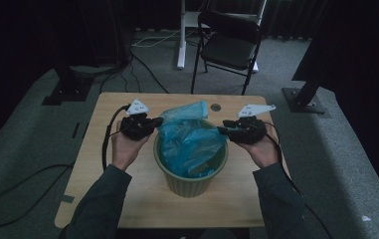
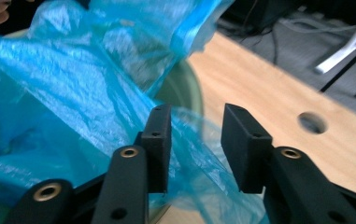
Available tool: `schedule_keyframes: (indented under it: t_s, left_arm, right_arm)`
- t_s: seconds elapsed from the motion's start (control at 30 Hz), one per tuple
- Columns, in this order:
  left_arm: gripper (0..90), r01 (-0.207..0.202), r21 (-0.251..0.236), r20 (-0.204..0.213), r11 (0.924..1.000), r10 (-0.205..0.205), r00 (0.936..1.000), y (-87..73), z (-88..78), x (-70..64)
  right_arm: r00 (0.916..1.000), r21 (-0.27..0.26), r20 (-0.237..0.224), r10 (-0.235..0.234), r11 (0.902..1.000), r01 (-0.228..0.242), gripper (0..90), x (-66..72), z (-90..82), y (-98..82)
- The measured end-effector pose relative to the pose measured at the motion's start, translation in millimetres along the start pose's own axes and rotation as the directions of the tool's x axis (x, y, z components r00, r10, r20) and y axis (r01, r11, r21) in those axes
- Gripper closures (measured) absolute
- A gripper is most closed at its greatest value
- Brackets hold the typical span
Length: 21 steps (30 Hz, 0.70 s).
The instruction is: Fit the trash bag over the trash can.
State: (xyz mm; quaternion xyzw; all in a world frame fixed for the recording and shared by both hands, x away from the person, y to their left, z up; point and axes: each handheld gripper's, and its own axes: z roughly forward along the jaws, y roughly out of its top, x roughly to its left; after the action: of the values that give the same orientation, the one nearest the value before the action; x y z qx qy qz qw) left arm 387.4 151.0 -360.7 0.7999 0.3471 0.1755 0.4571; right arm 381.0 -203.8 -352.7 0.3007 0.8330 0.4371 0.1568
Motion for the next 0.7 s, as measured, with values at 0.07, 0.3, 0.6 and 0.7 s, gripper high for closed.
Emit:
schedule_keyframes:
  t_s: [0.07, 0.3, 0.6, 0.7]
  left_arm:
    - [87.0, 0.002, -0.002, 0.003, 1.0, -0.002, 1.0, -0.6, -0.9, -0.4]
    - [76.1, -0.004, -0.033, -0.01, 0.9994, 0.004, 0.9999, 10.9, -7.7, -1.1]
    - [64.2, -0.059, -0.045, -0.037, 0.9972, 0.058, 0.9977, 40.0, -1.4, -8.3]
    - [61.5, -0.075, -0.046, -0.037, 0.9962, 0.073, 0.9966, 48.5, 2.5, -11.6]
  right_arm:
    - [1.0, 0.024, -0.006, -0.001, 0.9997, 0.002, 61.2, 0.1, 3.8, -3.5]
    - [0.9993, 0.037, 0.005, -0.038, 0.9986, 0.038, 79.7, 3.9, 4.4, -3.9]
    - [0.9975, 0.027, 0.007, -0.071, 0.9971, 0.071, 84.9, 7.3, 2.6, -1.5]
    - [0.9968, 0.029, 0.007, -0.079, 0.9964, 0.079, 85.1, 8.5, 2.9, -1.4]
